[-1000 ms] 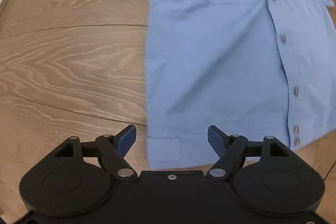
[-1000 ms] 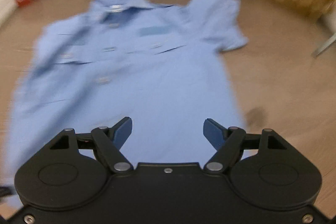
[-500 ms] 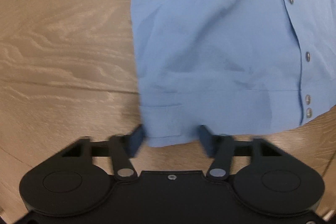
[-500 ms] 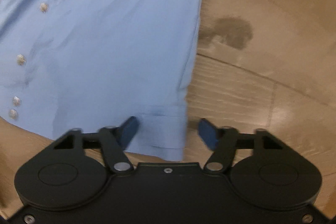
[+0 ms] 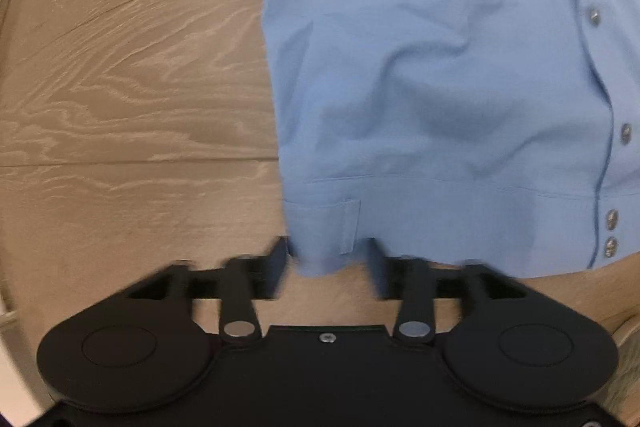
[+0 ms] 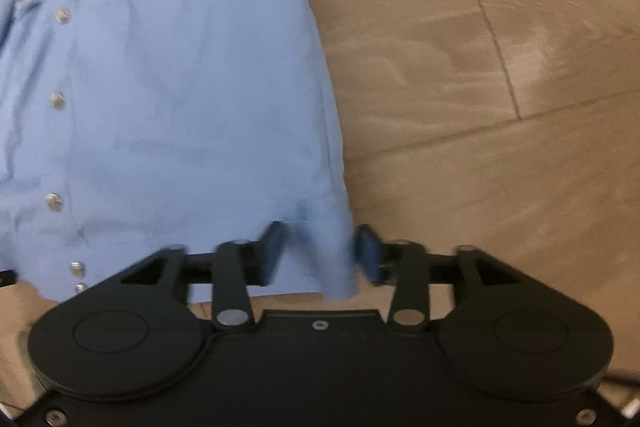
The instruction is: Fold clothes
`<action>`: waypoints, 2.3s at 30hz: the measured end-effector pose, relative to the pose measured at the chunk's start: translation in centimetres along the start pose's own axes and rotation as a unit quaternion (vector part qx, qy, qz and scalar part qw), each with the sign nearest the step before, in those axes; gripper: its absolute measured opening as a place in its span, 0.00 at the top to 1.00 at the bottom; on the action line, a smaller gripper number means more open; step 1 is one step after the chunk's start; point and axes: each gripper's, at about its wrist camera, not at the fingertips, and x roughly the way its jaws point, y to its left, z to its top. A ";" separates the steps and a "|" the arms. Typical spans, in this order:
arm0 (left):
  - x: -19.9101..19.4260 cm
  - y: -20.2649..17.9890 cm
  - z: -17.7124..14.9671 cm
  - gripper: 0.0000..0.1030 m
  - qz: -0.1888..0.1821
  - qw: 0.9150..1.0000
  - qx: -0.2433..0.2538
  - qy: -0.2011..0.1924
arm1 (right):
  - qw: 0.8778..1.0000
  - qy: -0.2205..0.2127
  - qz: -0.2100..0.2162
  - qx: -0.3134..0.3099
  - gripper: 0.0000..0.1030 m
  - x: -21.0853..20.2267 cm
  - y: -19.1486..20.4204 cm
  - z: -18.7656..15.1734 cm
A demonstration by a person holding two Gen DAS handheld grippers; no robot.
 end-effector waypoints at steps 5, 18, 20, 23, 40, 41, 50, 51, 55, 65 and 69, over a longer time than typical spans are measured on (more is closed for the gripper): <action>-3.9 -0.6 3.1 0.40 0.048 0.995 0.001 -0.087 | 0.992 -0.085 -0.029 -0.086 0.23 -4.0 3.4 -0.5; -8.5 -5.7 19.9 0.26 0.046 0.953 0.040 -0.296 | 0.953 -0.247 0.071 -0.162 0.22 -9.4 15.7 9.9; -5.8 -5.7 22.4 0.26 0.015 0.949 0.065 -0.309 | 0.945 -0.268 0.090 -0.164 0.22 -9.3 16.7 11.9; -1.9 -6.4 25.8 0.28 -0.032 0.944 0.112 -0.308 | 0.927 -0.297 0.122 -0.195 0.22 -8.2 17.2 14.4; 4.4 7.6 14.1 0.89 -0.045 0.818 -0.468 -0.331 | 0.849 -0.367 0.202 -0.321 0.22 -2.9 22.6 16.4; 5.5 7.6 13.4 0.84 -0.029 0.820 -0.483 -0.306 | 0.839 -0.369 0.204 -0.344 0.22 -3.1 24.4 16.4; 6.0 8.9 12.0 0.22 0.047 0.842 -0.425 -0.329 | 0.788 -0.360 0.178 -0.466 0.22 -2.5 35.1 17.7; 6.0 9.2 12.0 0.25 0.060 0.844 -0.416 -0.334 | 0.787 -0.368 0.161 -0.468 0.22 -2.3 36.0 18.1; 4.7 9.1 10.9 0.25 0.116 0.835 -0.416 -0.342 | 0.816 -0.396 0.094 -0.411 0.22 -2.3 35.2 20.2; -2.0 -5.4 17.8 0.17 -0.108 0.885 -0.088 -0.444 | 0.870 -0.430 -0.033 -0.239 0.18 -3.6 15.6 23.9; -3.3 -15.3 22.5 0.14 -0.141 0.861 0.161 -0.461 | 0.871 -0.401 -0.076 -0.274 0.17 -2.4 8.6 24.9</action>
